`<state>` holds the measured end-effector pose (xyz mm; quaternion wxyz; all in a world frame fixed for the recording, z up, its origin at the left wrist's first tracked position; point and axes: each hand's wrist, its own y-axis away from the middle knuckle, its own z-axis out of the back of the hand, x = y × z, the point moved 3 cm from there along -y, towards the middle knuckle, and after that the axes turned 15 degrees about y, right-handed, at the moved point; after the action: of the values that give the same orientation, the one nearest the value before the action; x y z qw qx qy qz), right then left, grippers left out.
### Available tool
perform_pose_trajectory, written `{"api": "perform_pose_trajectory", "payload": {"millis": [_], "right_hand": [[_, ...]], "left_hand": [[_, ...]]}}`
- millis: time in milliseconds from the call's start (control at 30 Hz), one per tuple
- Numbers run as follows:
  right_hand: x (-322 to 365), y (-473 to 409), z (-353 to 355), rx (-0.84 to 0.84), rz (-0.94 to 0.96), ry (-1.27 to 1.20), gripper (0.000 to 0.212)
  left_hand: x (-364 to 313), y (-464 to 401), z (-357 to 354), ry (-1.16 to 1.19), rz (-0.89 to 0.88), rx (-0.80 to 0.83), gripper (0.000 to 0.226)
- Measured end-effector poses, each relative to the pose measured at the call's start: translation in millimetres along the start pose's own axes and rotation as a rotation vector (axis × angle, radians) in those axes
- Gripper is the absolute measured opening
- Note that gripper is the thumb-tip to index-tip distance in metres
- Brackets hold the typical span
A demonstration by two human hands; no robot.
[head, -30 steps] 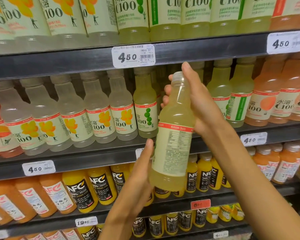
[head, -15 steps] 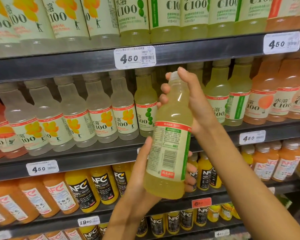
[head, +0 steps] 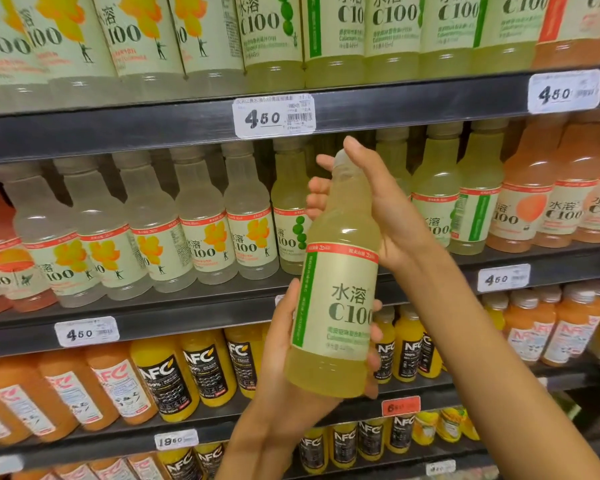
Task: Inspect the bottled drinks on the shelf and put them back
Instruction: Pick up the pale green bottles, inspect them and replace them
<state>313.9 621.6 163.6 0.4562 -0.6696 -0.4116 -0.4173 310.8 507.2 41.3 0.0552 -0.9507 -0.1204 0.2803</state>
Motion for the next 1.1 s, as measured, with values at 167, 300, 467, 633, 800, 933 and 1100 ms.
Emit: {"api": "perform_pose_trajectory", "payload": {"millis": [167, 300, 467, 633, 800, 933, 1100], "right_hand": [[-3, -4, -2, 0.065, 0.007, -0.026, 0.031], [-1, -1, 6, -0.073, 0.101, 0.266, 0.024], [-1, -1, 10, -0.027, 0.068, 0.281, 0.027], [-1, -2, 7, 0.214, 0.056, -0.104, 0.028], [-2, -6, 7, 0.142, 0.037, -0.130, 0.014], [-1, -6, 16, -0.098, 0.061, 0.167, 0.014], [-3, -8, 20, -0.079, -0.036, 0.190, 0.030]], "left_hand": [[2, 1, 10, -0.065, -0.034, -0.046, 0.075], [-14, 8, 20, -0.375, -0.172, -0.174, 0.065], [-10, 9, 16, -0.475, -0.166, -0.255, 0.084], [-6, 7, 2, -0.229, -0.058, -0.108, 0.080], [-6, 3, 8, -0.208, -0.041, -0.088, 0.080], [-14, 0, 11, -0.375, -0.136, -0.156, 0.074], [-9, -3, 2, -0.185, -0.071, -0.121, 0.074]]}}
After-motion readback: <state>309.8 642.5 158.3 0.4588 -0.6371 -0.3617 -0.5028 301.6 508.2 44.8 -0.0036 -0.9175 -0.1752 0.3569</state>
